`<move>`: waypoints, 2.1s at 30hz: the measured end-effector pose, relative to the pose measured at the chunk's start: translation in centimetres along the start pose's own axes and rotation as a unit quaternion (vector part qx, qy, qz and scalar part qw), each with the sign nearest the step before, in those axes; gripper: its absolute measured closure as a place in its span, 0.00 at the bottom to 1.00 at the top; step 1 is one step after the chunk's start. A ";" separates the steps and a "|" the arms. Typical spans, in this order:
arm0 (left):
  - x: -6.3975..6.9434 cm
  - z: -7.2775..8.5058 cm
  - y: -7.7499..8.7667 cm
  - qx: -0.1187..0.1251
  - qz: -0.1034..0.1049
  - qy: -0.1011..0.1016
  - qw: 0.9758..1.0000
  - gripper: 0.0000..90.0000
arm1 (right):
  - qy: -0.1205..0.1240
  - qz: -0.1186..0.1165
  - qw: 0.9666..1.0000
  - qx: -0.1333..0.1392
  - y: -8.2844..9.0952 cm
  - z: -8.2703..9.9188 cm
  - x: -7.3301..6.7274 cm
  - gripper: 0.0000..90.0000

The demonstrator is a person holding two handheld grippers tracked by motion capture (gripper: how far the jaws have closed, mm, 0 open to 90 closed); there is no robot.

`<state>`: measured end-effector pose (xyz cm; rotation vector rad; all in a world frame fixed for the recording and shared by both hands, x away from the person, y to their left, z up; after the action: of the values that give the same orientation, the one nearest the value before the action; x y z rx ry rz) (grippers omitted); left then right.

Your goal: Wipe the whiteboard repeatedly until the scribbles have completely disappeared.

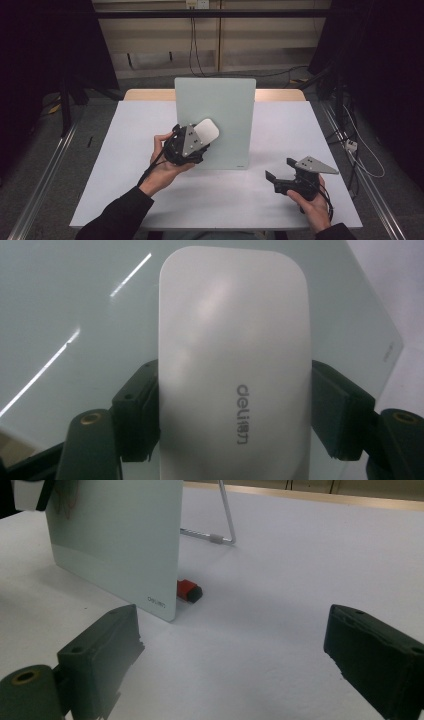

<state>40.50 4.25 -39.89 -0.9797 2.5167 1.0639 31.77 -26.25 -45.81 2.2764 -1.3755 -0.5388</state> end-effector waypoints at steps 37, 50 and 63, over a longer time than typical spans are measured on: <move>-2.3 1.1 1.4 0.003 -0.020 0.038 0.999 0.34 | 0.000 0.000 1.000 0.001 0.0 0.0 0.0 0.09; 1.3 3.2 0.1 -0.037 0.008 -0.020 0.999 0.34 | -0.002 0.000 1.000 0.000 0.0 0.0 0.0 0.09; 4.9 4.2 -1.5 -0.068 0.053 -0.054 0.995 0.34 | -0.001 -0.001 1.000 0.000 0.0 0.0 0.0 0.09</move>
<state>37.72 4.07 -45.92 -0.8063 2.4589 1.2988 31.79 -26.21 -45.81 2.2778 -1.3740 -0.5408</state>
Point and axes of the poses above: each handheld gripper's, and its own axes: y roughly backward along the jaws, z roughly out of its underside, x roughly to its right, the point moved 4 cm from there along -y, roughly forward along the jaws, and after that the axes turned 6 degrees about -x, right-handed, at the moved point
